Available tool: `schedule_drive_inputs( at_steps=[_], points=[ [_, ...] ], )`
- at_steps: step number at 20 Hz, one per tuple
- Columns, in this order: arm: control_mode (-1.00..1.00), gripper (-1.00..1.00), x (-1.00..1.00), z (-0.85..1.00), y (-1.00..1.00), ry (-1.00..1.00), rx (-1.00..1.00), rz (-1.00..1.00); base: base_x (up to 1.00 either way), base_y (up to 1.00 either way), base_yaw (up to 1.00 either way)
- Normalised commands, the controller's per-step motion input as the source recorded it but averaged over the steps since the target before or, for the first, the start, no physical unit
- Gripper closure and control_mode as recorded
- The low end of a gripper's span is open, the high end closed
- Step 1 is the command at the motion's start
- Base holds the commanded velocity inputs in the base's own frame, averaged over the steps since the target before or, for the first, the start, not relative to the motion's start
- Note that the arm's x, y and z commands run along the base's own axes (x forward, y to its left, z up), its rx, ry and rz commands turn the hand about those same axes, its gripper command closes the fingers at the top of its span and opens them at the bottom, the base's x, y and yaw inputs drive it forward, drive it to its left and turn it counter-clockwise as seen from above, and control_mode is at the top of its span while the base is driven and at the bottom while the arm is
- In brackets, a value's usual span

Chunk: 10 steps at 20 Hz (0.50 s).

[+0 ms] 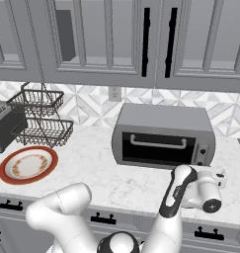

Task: Pick up the kebab skewer and baguette bread, and place them inside the toaster oven. Close the toaster oven door and start by setting the timer.

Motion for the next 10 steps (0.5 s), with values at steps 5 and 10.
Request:
schedule_drive_inputs(
  at_steps=[5, 10],
  points=[
    [-1.00, 1.00, 0.00, 0.00, -0.05, 0.00, 0.00, 0.05, 0.00, 0.00, 0.00],
    [-1.00, 1.00, 0.00, 0.00, -0.08, 0.01, 0.00, 0.12, 0.00, 0.00, 0.00]
  ],
)
